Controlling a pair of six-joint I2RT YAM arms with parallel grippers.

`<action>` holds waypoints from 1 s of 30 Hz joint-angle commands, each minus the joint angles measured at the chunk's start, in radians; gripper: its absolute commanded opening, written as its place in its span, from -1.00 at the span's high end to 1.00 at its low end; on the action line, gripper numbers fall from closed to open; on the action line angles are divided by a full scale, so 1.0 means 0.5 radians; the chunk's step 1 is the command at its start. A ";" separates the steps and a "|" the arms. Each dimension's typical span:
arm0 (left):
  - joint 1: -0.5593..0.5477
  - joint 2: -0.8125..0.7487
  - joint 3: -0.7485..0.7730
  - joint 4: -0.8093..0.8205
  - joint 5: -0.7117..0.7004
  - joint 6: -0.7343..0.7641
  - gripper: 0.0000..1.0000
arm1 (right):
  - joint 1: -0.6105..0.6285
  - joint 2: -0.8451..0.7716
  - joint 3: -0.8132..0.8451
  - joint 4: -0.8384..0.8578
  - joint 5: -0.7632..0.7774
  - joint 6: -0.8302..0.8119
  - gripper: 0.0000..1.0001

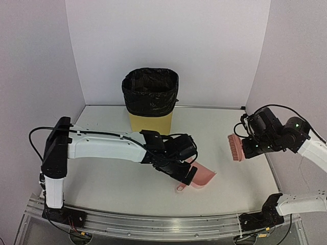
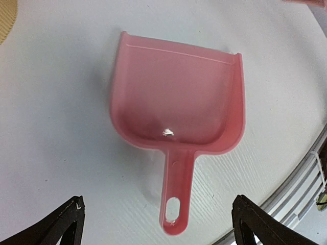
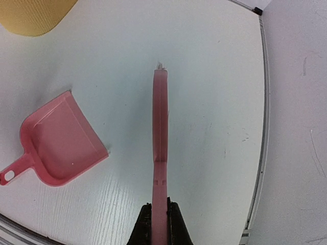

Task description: Sweep away the paper scraps from the table

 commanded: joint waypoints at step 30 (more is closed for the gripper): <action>0.136 -1.860 -1.523 -0.296 -0.831 -1.393 -0.99 | 0.595 1.352 0.657 -0.099 0.465 -0.626 1.00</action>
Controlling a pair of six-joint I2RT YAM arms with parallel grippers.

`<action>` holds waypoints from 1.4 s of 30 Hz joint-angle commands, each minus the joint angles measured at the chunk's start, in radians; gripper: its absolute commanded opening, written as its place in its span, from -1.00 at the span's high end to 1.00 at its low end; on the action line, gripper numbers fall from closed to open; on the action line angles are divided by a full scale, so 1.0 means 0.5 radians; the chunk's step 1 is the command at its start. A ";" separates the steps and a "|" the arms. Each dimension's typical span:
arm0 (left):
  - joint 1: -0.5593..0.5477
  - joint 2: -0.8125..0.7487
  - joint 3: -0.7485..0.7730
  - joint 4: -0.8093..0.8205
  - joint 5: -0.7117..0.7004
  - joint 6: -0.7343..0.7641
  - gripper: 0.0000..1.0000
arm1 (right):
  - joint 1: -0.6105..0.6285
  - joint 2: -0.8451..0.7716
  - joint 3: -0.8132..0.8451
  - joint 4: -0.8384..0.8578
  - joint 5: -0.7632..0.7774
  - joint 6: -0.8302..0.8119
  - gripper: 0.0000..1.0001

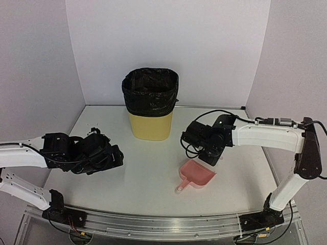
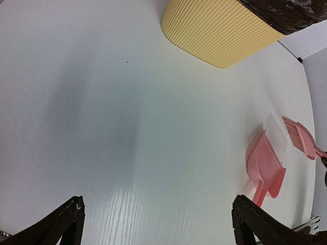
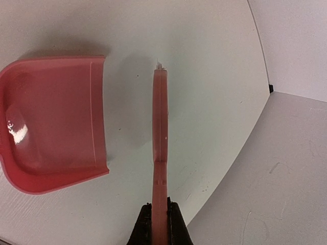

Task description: Sweep away the paper scraps from the table

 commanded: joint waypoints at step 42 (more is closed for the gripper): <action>-0.002 0.333 0.185 0.037 0.004 0.108 -0.99 | 0.326 0.275 0.141 -0.141 -0.284 0.520 0.72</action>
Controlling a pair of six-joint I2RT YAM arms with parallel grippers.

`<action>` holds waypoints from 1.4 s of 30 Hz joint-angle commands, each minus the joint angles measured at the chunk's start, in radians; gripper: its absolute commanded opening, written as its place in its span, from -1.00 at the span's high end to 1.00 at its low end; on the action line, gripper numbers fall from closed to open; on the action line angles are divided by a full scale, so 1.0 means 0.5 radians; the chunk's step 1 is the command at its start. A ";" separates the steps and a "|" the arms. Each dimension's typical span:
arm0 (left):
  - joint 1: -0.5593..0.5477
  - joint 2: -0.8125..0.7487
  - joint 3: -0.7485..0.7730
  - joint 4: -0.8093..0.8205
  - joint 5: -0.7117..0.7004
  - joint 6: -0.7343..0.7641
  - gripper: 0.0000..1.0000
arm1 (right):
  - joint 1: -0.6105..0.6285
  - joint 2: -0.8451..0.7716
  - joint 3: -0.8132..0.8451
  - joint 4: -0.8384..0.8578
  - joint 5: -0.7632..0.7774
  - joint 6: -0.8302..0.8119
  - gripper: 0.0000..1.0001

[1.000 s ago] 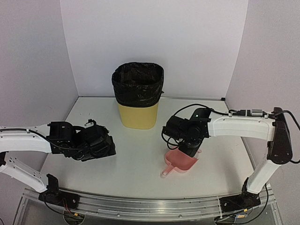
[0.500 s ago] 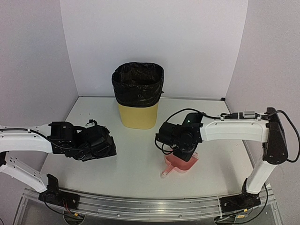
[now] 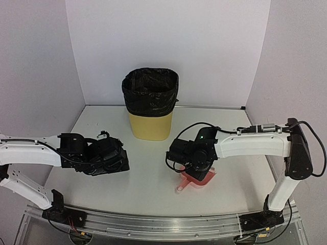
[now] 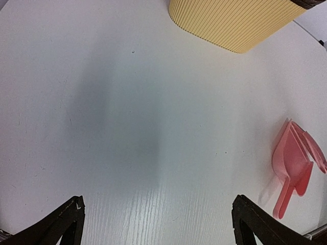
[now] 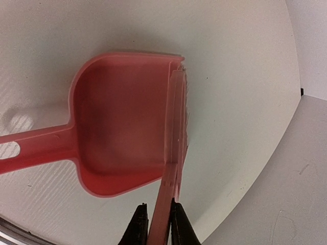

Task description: Sweep away the paper scraps from the table

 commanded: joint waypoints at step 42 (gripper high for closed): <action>-0.002 0.027 0.107 0.044 0.042 0.048 -0.99 | 0.205 -0.051 -0.039 0.028 -0.463 0.516 -0.19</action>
